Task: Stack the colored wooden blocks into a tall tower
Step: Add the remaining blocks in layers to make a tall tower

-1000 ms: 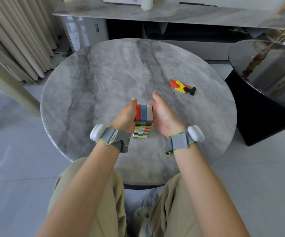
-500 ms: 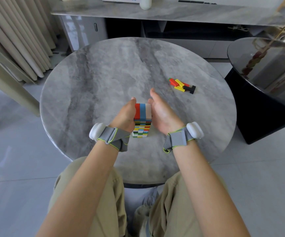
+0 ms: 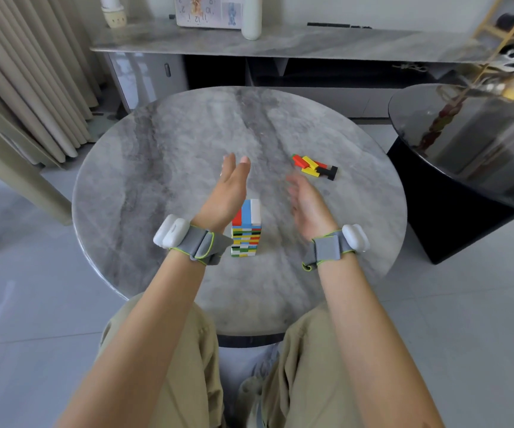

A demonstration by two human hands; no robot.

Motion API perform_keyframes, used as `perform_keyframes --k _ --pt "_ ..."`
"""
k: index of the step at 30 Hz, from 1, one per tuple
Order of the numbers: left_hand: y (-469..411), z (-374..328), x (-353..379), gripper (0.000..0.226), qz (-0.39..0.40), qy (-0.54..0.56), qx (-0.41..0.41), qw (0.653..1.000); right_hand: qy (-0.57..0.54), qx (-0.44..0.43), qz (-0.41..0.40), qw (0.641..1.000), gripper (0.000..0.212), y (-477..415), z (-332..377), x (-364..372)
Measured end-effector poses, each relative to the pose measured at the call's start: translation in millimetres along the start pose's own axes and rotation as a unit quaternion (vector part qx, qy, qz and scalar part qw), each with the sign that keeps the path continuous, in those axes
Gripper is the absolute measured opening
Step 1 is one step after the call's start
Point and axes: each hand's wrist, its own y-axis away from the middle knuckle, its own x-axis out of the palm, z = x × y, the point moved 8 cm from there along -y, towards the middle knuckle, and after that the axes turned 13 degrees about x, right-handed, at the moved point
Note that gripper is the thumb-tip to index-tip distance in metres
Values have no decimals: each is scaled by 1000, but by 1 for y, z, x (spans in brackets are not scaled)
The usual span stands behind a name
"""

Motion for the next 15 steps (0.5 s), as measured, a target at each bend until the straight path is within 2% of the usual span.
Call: perform_keyframes --k 3,7,10,11,13,15 --pt "-3 -48 32 46 39 15 86 995 -11 -34 -2 999 40 -7 17 -37" --pt "-17 -61 94 33 77 7 127 989 55 -56 -60 995 43 -28 28 -81" --pt "-31 -35 144 32 101 -14 93 990 160 -83 -77 981 60 -92 26 -125" --pt "-36 -21 159 32 102 -21 69 992 191 -84 -61 976 57 -108 25 -134" --pt "-46 7 177 33 79 -29 24 996 266 -95 -87 955 50 -116 38 -143" --pt "-58 35 192 34 63 -34 -10 997 337 -102 -97 931 53 -124 56 -141"
